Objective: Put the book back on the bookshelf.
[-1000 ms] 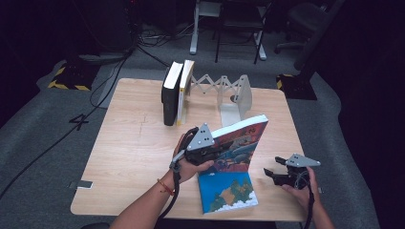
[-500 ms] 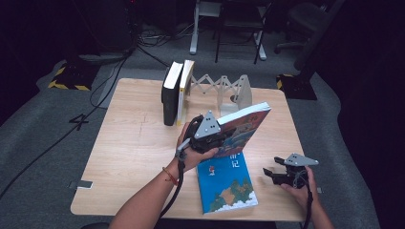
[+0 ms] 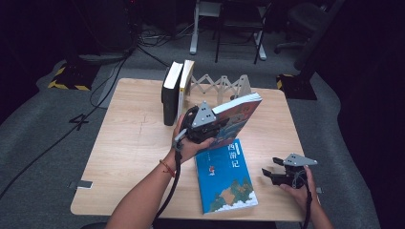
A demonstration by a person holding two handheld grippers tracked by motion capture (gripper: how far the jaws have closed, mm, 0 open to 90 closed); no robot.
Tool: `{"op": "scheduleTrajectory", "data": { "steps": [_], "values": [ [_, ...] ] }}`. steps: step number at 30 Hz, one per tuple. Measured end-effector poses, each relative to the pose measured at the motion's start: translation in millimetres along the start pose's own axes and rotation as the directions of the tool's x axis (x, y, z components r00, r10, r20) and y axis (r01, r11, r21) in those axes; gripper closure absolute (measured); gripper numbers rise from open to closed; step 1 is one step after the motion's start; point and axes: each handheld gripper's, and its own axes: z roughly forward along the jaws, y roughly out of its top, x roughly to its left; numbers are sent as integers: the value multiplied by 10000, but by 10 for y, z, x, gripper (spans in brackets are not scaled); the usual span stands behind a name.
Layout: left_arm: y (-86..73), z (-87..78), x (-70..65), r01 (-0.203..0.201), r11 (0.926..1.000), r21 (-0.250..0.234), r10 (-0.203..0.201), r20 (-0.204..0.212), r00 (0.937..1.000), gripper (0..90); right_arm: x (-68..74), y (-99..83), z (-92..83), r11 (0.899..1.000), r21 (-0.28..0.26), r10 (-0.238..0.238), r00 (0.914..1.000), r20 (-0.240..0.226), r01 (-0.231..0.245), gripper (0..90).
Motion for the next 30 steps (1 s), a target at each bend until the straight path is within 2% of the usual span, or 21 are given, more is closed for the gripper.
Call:
{"op": "scheduleTrajectory", "data": {
  "steps": [3, 9, 12, 13, 15, 20, 25, 30],
  "values": [
    [2, 13, 81, 150, 9999, 54, -149, -205, 9997, 738, 1, -11, 11, 10000, 47, 29, 10000, -19, -29, 296],
    [10, 7, 213, -164, 9998, 85, 171, -867, 9961, 738, 4, -15, 24, 10000, 88, -1, 10000, 13, 1, 302],
    [2, -3, 303, -21, 10000, 35, 25, -1126, 9936, 738, 7, -21, 29, 9999, 113, -2, 10000, -22, 2, 302],
    [2, -3, 303, -21, 10000, 35, 25, -1126, 9936, 738, 7, -21, 29, 9999, 113, -2, 10000, -22, 2, 302],
    [-7, -16, 408, 99, 9999, 33, -94, -1323, 9912, 738, 11, -29, 41, 9998, 195, -76, 10000, -12, 77, 302],
    [-18, 9, 538, 220, 9997, 79, -205, -1551, 9877, 738, 11, -32, 59, 9996, 286, -68, 10000, -35, 69, 299],
    [-16, 69, 613, 116, 9996, 246, -68, -1874, 9823, 737, 15, -36, 64, 9994, 289, -199, 9998, 93, 196, 299],
    [-26, 128, 681, 350, 9993, 150, -312, -2012, 9790, 738, 19, -46, 75, 9991, 363, -236, 9997, 65, 234, 299]
  ]
}}
